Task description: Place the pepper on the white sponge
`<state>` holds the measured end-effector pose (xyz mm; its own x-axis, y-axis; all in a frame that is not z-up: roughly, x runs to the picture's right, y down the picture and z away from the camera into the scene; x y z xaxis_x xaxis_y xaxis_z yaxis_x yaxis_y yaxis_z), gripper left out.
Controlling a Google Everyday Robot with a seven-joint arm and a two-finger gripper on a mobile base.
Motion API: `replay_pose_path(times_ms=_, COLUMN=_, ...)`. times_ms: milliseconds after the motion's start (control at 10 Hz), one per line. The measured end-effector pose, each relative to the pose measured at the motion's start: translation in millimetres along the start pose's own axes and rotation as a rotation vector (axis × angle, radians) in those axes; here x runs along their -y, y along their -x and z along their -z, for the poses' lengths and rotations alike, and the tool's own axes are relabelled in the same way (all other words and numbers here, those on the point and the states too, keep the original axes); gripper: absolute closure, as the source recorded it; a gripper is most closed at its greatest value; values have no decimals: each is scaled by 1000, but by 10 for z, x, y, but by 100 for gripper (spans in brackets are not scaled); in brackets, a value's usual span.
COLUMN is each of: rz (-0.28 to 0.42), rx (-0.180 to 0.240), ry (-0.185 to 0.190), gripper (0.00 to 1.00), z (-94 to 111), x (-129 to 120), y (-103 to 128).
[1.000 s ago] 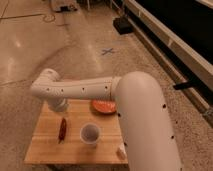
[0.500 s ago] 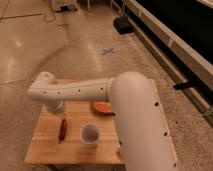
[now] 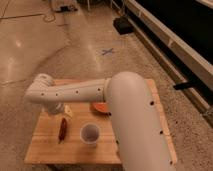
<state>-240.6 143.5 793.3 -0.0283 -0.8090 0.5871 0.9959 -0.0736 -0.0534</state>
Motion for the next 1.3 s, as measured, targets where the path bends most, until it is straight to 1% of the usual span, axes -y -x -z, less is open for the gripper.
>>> replay_pose_path(times_ms=100, rz=1, rx=-2, ry=4, gripper=33, z=-32, x=-5, y=-3)
replay_pose_path(times_ms=200, rz=5, rx=-1, ry=0, gripper=33, z=-38, x=22, y=11)
replay_pose_path(times_ms=500, rz=7, rx=9, ry=-13, gripper=33, z=-47, x=2, y=57)
replay_pose_path(times_ms=600, rz=12, rx=17, ry=-25, gripper=33, z=-126, x=26, y=106)
replay_pose_path(times_ms=900, rz=16, rx=51, ry=-53, gripper=33, z=-541, x=83, y=264)
replay_pose_path(times_ms=1100, rz=14, rx=70, ry=-66, gripper=33, z=-672, x=97, y=331)
replay_pose_path(times_ms=1200, rz=14, rx=74, ry=-68, gripper=34, z=-690, x=99, y=349)
replay_pose_path(times_ms=1300, rz=13, rx=79, ry=-69, gripper=39, z=-700, x=95, y=367)
